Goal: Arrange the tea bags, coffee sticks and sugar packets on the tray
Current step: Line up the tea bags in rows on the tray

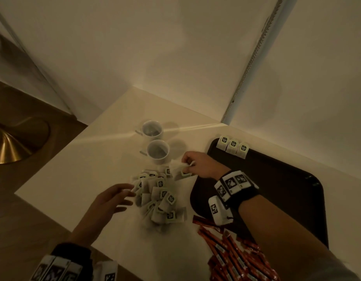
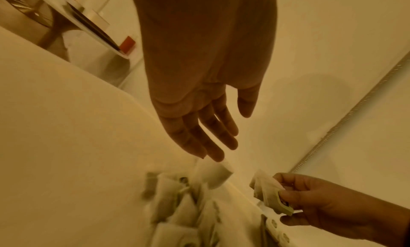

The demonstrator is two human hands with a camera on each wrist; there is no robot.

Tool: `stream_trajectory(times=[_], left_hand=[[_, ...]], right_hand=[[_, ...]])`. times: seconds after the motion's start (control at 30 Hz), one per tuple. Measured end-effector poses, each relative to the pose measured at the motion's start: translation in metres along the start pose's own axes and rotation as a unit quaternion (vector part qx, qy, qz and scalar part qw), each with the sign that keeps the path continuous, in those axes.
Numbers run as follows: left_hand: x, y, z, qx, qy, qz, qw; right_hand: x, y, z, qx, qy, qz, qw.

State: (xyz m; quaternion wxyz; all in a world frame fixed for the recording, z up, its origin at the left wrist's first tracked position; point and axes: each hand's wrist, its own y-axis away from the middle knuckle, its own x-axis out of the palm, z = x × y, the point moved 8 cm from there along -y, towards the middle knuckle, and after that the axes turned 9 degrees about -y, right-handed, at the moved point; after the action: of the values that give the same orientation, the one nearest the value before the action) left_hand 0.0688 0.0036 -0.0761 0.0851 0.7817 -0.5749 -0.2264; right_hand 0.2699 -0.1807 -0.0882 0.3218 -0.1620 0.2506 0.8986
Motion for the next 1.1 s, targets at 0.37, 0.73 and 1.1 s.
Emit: stream_trajectory(times=[0.37,0.73,1.1], left_hand=[[0.120,-0.040,-0.132,-0.010,0.098,0.346,0.933],[0.157,-0.054,-0.149,0.048,-0.009,0.343,0.938],[0.161,-0.069,-0.161,0.068,0.109,0.210,0.969]], right_hand=[[-0.043,0.049,0.111,-0.073,0.015,0.178,0.981],[-0.096,0.065,0.063,-0.068,-0.081,-0.065,0.992],[-0.146,0.083,0.051,-0.052,-0.170,-0.139,0.974]])
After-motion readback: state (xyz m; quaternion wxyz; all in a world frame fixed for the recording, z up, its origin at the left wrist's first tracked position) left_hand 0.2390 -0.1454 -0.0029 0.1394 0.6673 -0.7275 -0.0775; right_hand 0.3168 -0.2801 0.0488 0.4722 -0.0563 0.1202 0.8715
